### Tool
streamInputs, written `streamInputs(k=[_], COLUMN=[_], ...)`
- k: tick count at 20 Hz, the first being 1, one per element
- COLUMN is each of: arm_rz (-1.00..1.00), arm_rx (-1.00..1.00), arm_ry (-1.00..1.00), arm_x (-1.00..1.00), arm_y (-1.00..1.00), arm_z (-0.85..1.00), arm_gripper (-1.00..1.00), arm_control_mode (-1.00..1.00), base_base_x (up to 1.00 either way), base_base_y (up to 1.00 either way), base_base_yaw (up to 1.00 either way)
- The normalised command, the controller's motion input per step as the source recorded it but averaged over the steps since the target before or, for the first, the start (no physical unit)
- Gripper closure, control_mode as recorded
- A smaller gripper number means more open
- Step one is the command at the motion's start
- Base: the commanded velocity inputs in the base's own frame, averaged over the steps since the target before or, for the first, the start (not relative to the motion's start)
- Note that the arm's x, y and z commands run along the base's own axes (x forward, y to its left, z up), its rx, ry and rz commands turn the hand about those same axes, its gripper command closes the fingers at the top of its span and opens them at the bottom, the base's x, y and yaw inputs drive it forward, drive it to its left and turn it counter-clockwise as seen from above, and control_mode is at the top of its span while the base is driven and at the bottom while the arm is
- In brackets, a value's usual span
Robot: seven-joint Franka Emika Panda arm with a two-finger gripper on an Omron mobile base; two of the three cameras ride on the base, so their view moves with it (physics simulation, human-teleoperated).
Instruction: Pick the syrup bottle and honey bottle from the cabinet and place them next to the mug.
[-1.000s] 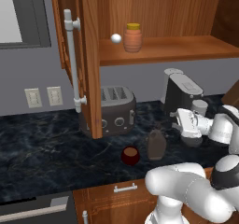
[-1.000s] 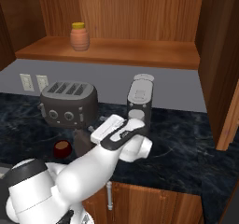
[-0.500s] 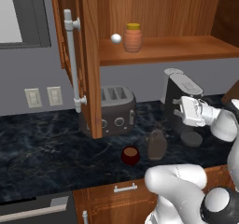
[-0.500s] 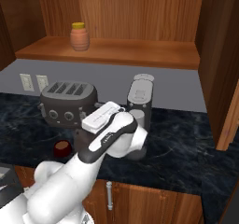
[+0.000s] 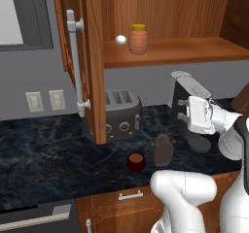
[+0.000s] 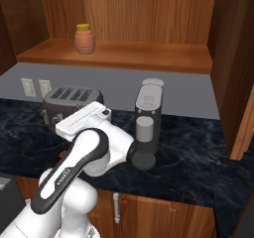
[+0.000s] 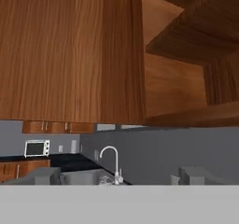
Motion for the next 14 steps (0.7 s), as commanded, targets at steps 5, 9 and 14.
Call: streamInputs(k=[5, 9, 14], arm_rz=[-0.14, -0.19, -0.23], arm_rx=[0.0, 0.01, 0.03], arm_ry=[0.0, 0.0, 0.02], arm_x=[-0.52, -0.23, -0.33], arm_y=[0.69, 0.51, 0.36], arm_z=[0.74, 0.76, 0.73], arm_gripper=[-1.0, -1.0, -1.0], arm_control_mode=[-1.0, -1.0, -1.0], base_base_x=[0.0, 0.0, 0.0], base_base_y=[0.0, 0.0, 0.0], base_base_yaw=[0.0, 0.0, 0.0])
